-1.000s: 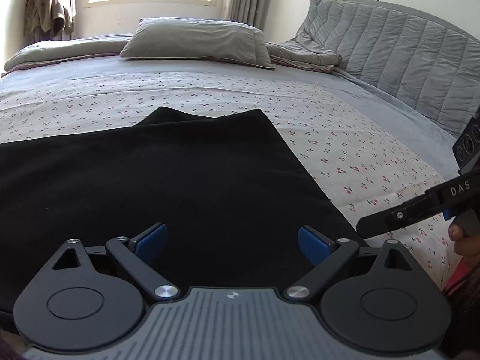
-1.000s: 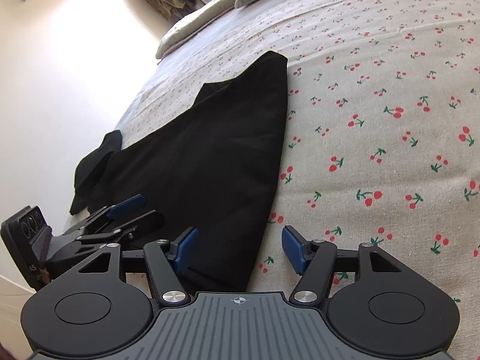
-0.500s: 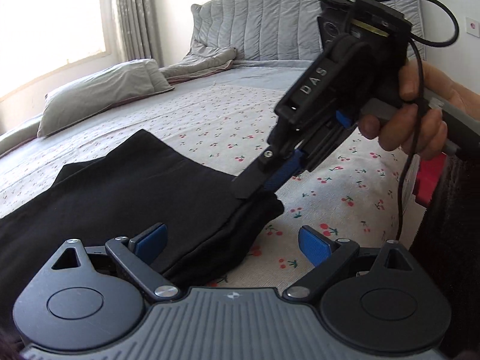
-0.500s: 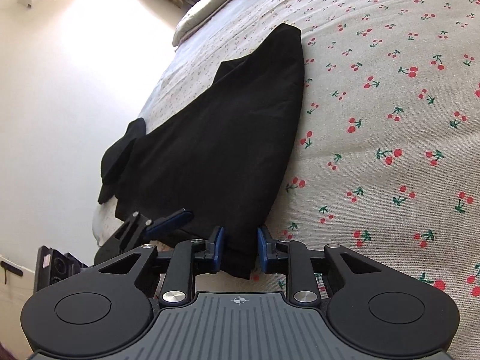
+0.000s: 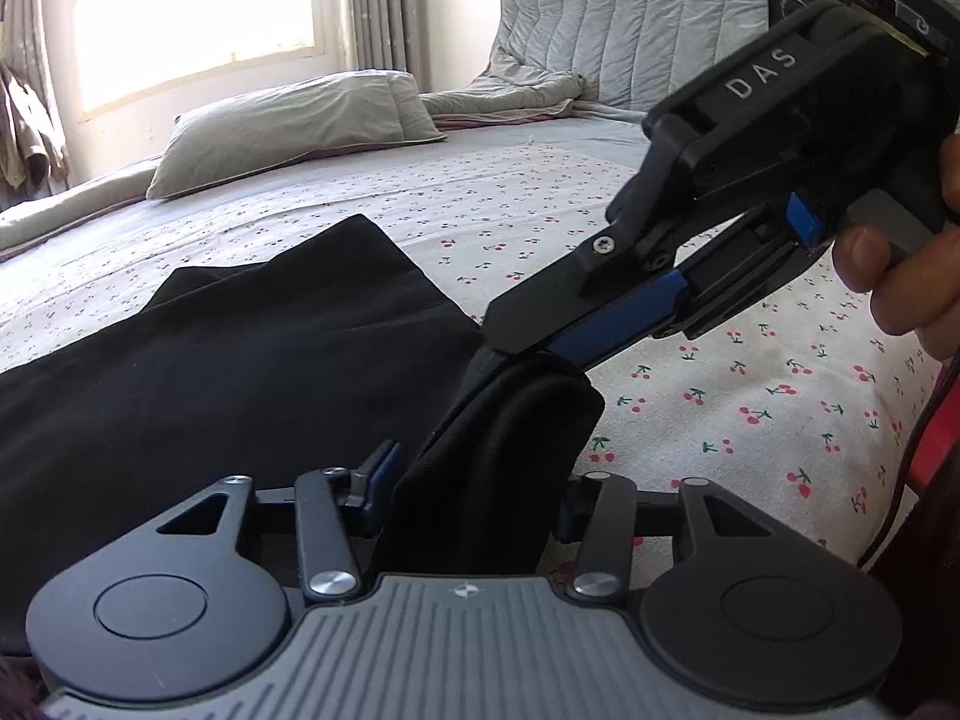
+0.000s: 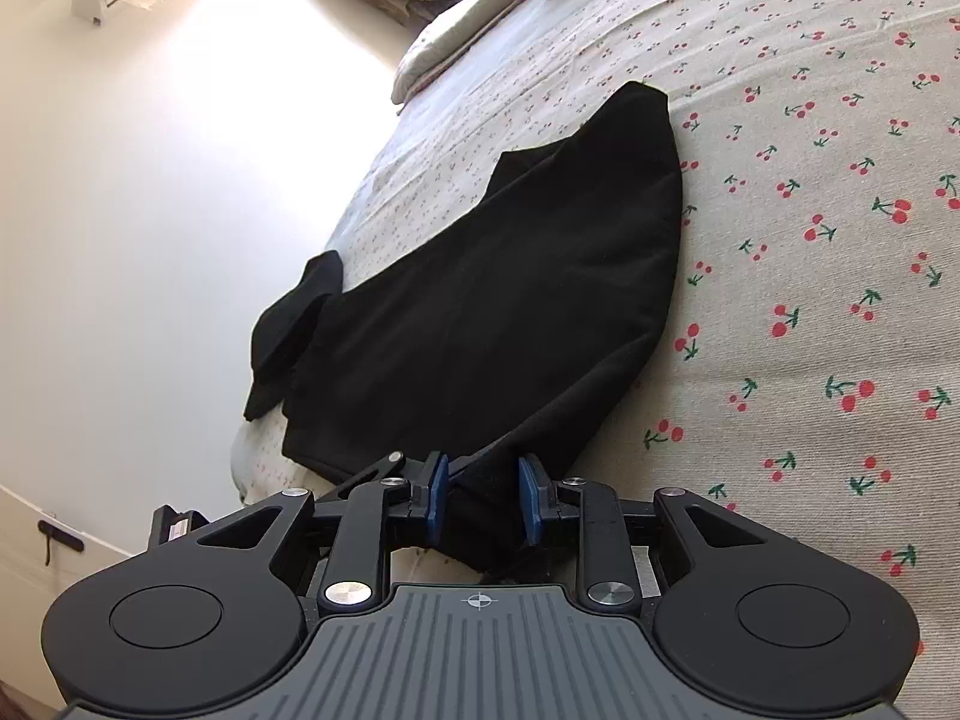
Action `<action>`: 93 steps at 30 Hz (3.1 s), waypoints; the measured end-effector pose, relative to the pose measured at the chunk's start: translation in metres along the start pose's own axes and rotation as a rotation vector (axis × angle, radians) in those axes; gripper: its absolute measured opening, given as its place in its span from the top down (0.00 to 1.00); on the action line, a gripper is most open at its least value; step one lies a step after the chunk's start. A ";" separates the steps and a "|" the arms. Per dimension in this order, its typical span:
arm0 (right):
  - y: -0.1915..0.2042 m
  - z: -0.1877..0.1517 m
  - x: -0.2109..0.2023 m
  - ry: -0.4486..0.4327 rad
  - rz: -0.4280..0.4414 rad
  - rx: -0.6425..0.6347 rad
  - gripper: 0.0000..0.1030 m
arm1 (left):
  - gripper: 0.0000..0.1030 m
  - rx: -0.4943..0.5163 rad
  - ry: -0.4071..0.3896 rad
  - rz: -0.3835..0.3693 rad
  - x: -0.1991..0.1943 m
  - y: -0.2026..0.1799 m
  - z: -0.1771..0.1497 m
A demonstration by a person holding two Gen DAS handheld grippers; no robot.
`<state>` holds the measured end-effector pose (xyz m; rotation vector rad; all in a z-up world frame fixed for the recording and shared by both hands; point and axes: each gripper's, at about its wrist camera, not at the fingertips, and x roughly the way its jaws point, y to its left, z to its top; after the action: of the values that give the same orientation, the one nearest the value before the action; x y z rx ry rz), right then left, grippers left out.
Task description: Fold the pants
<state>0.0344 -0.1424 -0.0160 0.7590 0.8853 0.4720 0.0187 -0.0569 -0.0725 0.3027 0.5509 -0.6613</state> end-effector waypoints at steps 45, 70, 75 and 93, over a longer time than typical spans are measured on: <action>-0.068 0.069 -0.032 -0.314 -0.165 0.130 0.97 | 0.91 -0.192 -0.130 -0.163 -0.020 -0.067 0.025; 0.035 0.077 0.054 -0.274 -0.074 -0.047 0.95 | 0.91 -0.566 -0.134 -0.164 -0.084 0.062 -0.024; 0.055 0.069 0.117 -0.185 -0.062 -0.122 0.93 | 0.90 -0.590 -0.058 -0.091 -0.092 0.087 -0.044; 0.076 0.036 0.109 -0.111 -0.172 -0.232 0.28 | 0.19 -0.578 0.046 -0.163 -0.065 0.161 -0.027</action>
<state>0.1203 -0.0362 0.0008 0.4874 0.7696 0.3685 0.0706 0.1088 -0.0424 -0.2727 0.7892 -0.6240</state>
